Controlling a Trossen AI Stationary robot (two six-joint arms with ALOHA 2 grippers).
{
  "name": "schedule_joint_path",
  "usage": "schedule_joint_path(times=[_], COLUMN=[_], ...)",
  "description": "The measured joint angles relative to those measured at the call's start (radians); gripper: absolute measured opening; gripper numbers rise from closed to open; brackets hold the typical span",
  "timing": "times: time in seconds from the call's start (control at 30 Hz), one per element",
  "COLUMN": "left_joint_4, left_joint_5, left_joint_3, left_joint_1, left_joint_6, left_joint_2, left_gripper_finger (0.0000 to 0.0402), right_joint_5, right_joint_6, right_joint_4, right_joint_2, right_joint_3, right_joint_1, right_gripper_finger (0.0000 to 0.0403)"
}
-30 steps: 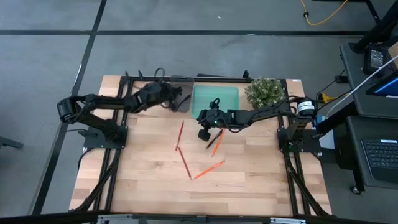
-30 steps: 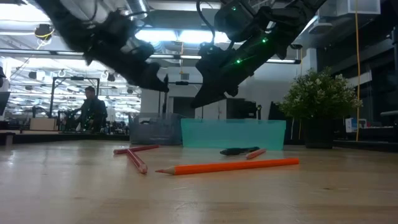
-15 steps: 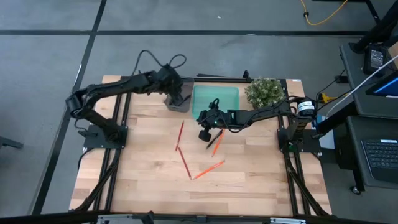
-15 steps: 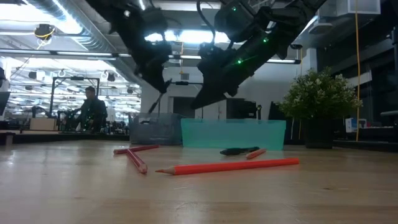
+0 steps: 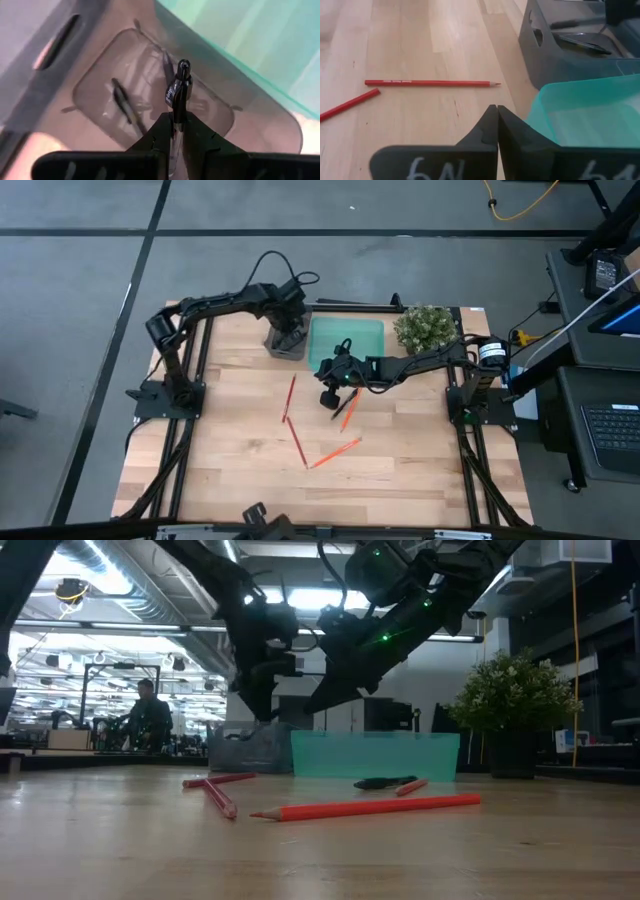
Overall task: Sort pens & pencils
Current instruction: Put the black pen into the black bin
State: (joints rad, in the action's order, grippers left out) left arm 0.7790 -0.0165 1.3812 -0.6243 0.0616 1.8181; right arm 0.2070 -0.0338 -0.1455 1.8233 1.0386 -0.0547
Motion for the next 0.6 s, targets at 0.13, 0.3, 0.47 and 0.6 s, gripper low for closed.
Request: schedule_joint_path(times=[0.13,0.3,0.47,0.6], left_joint_4=[-0.002,-0.001,-0.009,-0.014], left_joint_5=[-0.03,-0.045,-0.099,-0.098], left_joint_3=[0.003,0.003,0.003,0.003], left_joint_1=[-0.015,-0.024,-0.022,-0.007], left_joint_6=[0.007,0.02,0.027,0.032], left_joint_2=[0.025,0.027,0.027,0.027], left_gripper_finger=[0.0022,0.0022,0.0045,0.0085], right_joint_5=[0.0,0.0,0.0,0.0], right_joint_6=[0.015,0.016,0.016,0.015], right_joint_4=[0.0,-0.001,-0.002,-0.003], right_joint_2=[0.0,0.0,0.0,0.0], right_joint_3=[0.0,0.0,0.0,0.0], right_joint_1=[0.0,0.0,0.0,0.0], right_gripper_finger=[0.0001,0.0,0.0,0.0])
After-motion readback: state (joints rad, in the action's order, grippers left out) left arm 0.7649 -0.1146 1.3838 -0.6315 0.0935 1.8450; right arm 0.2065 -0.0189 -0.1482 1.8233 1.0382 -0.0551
